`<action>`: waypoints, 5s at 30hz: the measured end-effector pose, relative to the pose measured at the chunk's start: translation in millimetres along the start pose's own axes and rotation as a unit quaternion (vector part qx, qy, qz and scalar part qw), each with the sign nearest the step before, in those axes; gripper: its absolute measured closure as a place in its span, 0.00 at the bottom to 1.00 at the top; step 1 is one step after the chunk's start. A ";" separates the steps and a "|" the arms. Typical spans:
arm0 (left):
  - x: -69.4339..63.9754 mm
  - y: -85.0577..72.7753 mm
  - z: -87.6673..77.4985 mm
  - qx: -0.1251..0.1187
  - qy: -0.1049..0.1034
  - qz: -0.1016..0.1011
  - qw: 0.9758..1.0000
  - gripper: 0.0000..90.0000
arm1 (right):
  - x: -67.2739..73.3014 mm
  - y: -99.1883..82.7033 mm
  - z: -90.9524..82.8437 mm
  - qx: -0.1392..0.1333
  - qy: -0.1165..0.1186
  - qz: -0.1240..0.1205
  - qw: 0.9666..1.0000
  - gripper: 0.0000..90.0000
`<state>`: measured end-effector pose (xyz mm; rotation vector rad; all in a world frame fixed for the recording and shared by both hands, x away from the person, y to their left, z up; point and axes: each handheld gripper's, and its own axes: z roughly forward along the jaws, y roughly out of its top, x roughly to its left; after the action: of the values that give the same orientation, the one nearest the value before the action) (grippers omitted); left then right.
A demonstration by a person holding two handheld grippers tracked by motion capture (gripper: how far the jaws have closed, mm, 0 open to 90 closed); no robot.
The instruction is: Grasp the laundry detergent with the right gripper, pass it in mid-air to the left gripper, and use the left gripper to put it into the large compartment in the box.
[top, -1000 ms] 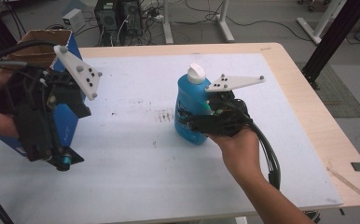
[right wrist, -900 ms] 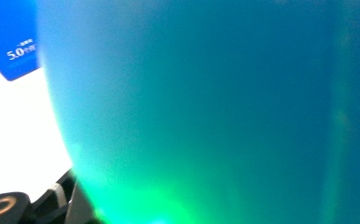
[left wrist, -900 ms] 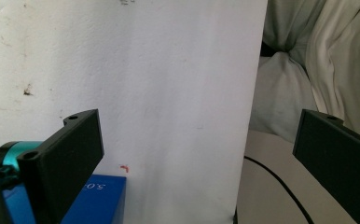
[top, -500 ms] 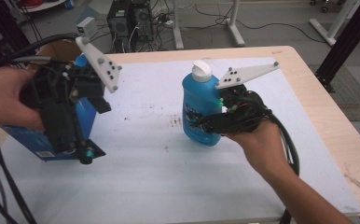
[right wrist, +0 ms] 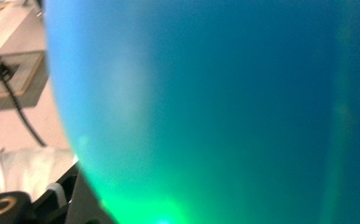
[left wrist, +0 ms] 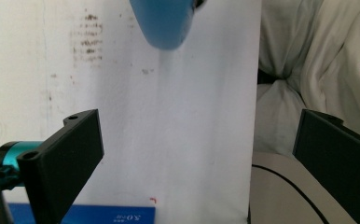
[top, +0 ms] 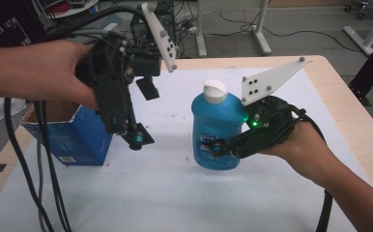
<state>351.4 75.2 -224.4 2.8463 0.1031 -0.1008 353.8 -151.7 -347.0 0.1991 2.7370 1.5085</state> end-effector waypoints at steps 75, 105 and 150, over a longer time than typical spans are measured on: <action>12.8 63.8 29.4 0.043 -0.023 0.060 0.997 0.22 | 2.4 25.9 21.3 0.032 0.061 -0.024 0.997 0.50; 7.4 66.0 28.3 0.036 -0.022 0.081 0.996 0.41 | 2.3 25.8 19.3 0.028 0.063 -0.030 0.997 0.50; 40.2 16.1 -90.7 0.060 0.070 -0.080 0.993 0.41 | -29.7 -18.2 -120.5 0.249 -0.060 0.126 0.958 0.01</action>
<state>398.1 88.5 -136.3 2.9581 0.3655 0.0612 372.9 -266.1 -299.4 0.6413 3.0189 0.7649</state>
